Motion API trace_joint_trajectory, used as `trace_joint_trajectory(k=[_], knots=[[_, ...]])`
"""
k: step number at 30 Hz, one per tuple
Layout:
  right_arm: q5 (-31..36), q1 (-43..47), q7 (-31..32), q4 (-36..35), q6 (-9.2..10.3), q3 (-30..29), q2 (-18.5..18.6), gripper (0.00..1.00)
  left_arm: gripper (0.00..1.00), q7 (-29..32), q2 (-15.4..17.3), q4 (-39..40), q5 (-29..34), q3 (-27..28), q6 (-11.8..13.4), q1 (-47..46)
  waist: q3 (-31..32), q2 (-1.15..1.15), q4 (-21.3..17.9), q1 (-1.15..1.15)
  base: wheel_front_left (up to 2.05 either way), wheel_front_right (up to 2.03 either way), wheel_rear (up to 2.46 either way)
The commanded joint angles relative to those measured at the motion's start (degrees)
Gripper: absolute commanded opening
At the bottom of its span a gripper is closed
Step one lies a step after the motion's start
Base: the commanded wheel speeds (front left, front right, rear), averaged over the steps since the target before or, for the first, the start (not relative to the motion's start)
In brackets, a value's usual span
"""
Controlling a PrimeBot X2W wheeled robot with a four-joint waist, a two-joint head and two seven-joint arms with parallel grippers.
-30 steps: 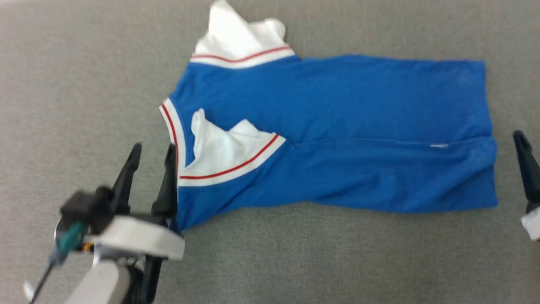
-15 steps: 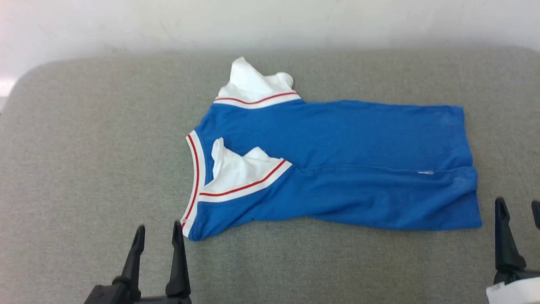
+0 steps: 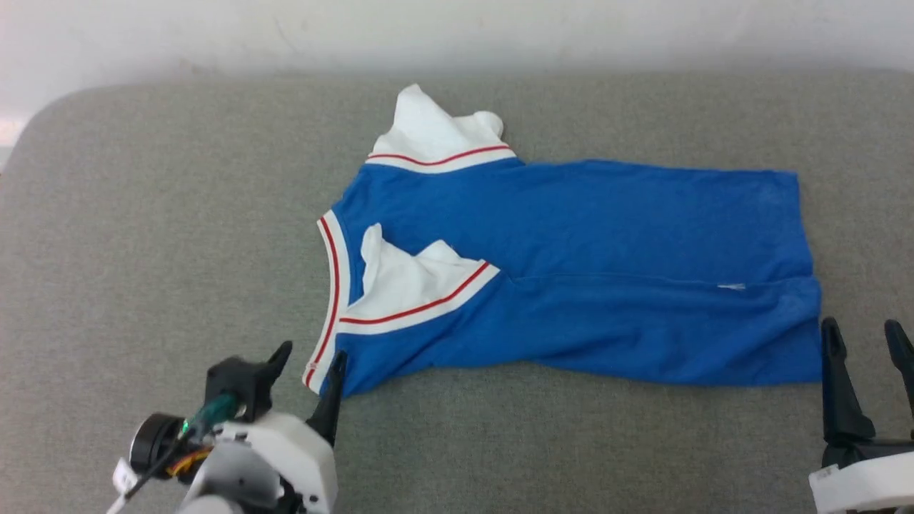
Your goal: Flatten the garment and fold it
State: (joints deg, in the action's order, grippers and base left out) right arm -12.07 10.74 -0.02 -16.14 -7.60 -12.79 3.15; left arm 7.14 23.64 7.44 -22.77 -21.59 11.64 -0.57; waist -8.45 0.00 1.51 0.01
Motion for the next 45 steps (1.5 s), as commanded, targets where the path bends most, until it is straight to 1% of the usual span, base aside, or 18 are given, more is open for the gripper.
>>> trace_joint_trajectory(k=[1,4,8,13,16,17,18,19,24,27,29,32,34,38,40,42,45], knots=[[0.0,-1.0,0.1,-0.2,0.11,0.3,-0.2,1.0,1.0,2.5,0.4,-1.4,0.0,-0.7,-0.6,-2.4,-3.3,0.0,-0.8,-0.01,0.0,0.0,0.0],[-0.4,-1.9,0.2,0.1,0.11,0.9,-0.2,1.0,1.0,7.3,0.6,-4.1,-0.4,-1.3,-1.0,-5.7,-5.7,0.0,-1.5,-0.01,0.0,0.0,0.0],[-0.6,-2.8,0.0,0.9,0.11,0.9,0.1,1.0,1.0,12.0,0.1,-6.5,-2.3,-1.6,-1.3,-8.1,-7.9,0.0,-2.1,-0.01,0.0,0.0,0.0],[-1.3,-3.7,-0.4,2.0,0.11,1.0,1.1,1.0,1.0,18.6,0.4,-9.9,-3.5,-2.4,-0.4,-8.4,-9.0,0.0,-2.5,-0.01,0.0,0.0,0.0],[-1.7,-4.3,-0.4,2.4,0.11,1.3,1.6,1.0,1.0,20.8,-0.3,-10.8,-4.8,-2.6,0.1,-7.9,-9.3,0.0,-2.6,-0.01,0.0,0.0,0.0],[-1.8,-4.6,-0.4,2.5,0.11,1.5,1.8,1.0,0.7,21.7,-0.6,-11.2,-5.3,-2.8,0.2,-7.7,-9.4,0.0,-2.6,-0.01,0.0,0.0,0.0],[-1.9,-4.9,-0.4,2.6,0.11,1.7,2.0,1.0,0.04,22.1,-0.7,-11.3,-5.4,-3.0,0.1,-7.6,-9.5,0.0,-2.5,-0.01,0.0,0.0,0.0],[-2.0,-5.2,-0.3,2.6,0.11,2.1,2.4,1.0,0.0,22.0,-0.9,-11.3,-5.5,-3.0,0.3,-7.5,-9.5,0.0,-2.4,-0.01,0.0,0.0,0.0],[-3.0,-7.8,0.7,2.0,0.11,4.6,5.1,1.0,0.0,17.6,-2.8,-9.8,-7.3,-0.7,1.7,-5.9,-8.8,0.0,-2.3,-0.01,0.0,0.0,0.0],[-4.0,-10.1,2.4,1.2,0.11,5.4,8.0,1.0,0.0,14.2,-3.4,-7.4,-8.0,0.9,2.4,-4.3,-8.3,0.0,-2.2,-0.01,0.0,0.0,0.0],[-5.2,-11.5,4.1,0.6,0.11,4.9,9.5,1.0,0.0,12.8,-3.4,-5.4,-8.1,1.7,3.0,-3.1,-8.1,0.0,-2.1,-0.01,0.0,0.0,0.0],[-6.8,-12.7,9.0,0.9,0.11,3.0,11.4,1.0,0.0,11.4,-3.5,-2.6,-8.2,2.2,3.6,-1.6,-8.3,0.0,-1.9,-0.01,0.0,0.0,0.0],[-8.6,-13.1,13.2,2.1,0.11,1.0,11.7,1.0,0.0,11.1,-3.4,-1.2,-8.0,2.2,3.9,-1.0,-8.8,0.0,-1.8,-0.01,0.0,0.0,0.0],[-8.8,-12.8,20.6,5.4,0.11,-0.8,13.7,1.0,0.0,10.7,-3.6,1.0,-7.6,2.0,4.4,-1.0,-10.4,0.0,-1.6,-0.01,0.0,0.0,0.0],[-8.9,-12.6,22.9,7.3,0.11,-0.4,14.6,1.0,0.0,10.8,-3.6,1.5,-7.4,1.8,4.5,-1.4,-11.3,0.0,-1.5,-0.01,0.0,0.0,0.0],[-9.1,-12.7,25.0,9.4,0.11,-0.4,14.6,1.0,0.0,10.8,-3.7,1.8,-7.0,1.6,4.6,-2.0,-12.3,0.0,-1.4,-0.01,0.0,0.0,0.0],[-8.9,-13.3,26.5,11.8,0.11,-0.7,14.4,1.0,0.0,10.8,-3.9,2.0,-6.6,1.2,4.7,-2.9,-13.6,0.0,-1.3,-0.01,0.0,0.0,0.0]])
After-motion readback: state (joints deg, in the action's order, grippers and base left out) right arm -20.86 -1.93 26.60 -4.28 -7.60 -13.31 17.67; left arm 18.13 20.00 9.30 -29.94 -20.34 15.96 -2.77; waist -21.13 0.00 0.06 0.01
